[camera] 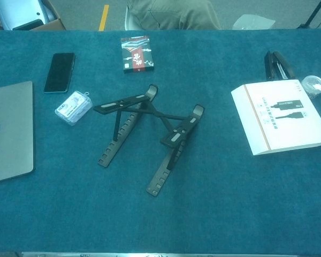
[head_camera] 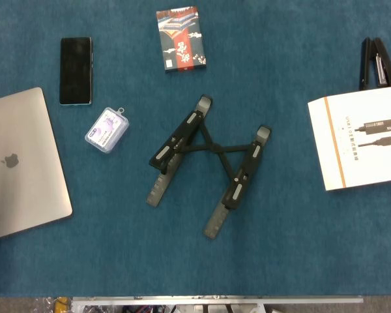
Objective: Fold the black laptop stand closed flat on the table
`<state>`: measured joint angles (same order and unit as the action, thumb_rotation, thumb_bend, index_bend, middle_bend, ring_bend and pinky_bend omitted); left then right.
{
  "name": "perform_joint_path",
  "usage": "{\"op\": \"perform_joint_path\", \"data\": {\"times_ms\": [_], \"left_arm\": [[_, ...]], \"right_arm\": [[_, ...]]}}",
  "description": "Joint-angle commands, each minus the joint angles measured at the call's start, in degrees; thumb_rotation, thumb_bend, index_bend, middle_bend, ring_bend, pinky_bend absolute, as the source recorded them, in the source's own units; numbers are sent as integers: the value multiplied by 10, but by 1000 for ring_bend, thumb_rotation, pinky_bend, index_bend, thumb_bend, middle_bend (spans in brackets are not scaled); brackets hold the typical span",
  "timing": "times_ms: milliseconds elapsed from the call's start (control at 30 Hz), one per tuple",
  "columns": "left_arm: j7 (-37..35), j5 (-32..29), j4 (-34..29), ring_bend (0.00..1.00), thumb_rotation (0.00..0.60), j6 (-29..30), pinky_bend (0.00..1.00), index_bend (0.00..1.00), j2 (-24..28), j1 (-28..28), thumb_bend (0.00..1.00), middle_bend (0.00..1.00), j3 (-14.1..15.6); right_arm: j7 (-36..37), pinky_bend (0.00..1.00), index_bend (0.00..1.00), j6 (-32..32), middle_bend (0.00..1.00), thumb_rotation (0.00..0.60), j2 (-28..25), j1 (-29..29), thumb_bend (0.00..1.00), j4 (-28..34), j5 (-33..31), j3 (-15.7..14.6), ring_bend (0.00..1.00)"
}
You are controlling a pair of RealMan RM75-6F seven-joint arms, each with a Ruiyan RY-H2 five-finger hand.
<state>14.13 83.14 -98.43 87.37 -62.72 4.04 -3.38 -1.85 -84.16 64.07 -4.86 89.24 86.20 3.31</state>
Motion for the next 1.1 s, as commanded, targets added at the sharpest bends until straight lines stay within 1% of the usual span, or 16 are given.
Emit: {"op": "perform_joint_path", "data": {"times_ms": [33,333,500,600,633,733,800,867,1100], "left_arm": [[1,1,0,129,536,-3,81,168,-1,2,358,211,0],[-2,1,4,129,537,-4,81,168,-5,3,357,211,-1],[1,0,1,129,564,-3,81,168,-4,5,357,211,-4],[5,1,-1,129,591,-3,81,168,-3,6,358,211,-5],[6,1,-2,129,598,-3,81,168,-3,7,358,211,-5],[8,4,-6,129,600,-3,81,168,-1,8,358,211,-5],[9,6,-9,129,600,-1,81,168,3,7,358,211,-5],[9,7,-11,129,600,1,81,168,6,6,358,211,-5],[8,6,-16,129,600,5,81,168,12,3,358,207,-4]], "right_arm": [[0,135,120,0,119,600,-1,0,244,0,0,0,29],[8,135,120,3,119,600,-1,-5,244,1,6,1,29],[24,135,120,20,119,600,-4,-20,244,6,18,1,29],[32,135,120,34,119,600,-6,-34,240,10,33,-1,29],[34,135,120,38,119,600,-6,-39,211,11,39,-2,29],[48,135,120,53,119,600,-6,-55,82,18,58,-5,25],[62,136,120,63,118,600,-6,-69,24,22,73,-7,25],[71,135,120,71,118,600,-6,-80,2,26,88,-9,24],[107,135,120,111,111,600,10,-136,0,39,147,-19,14]]}}
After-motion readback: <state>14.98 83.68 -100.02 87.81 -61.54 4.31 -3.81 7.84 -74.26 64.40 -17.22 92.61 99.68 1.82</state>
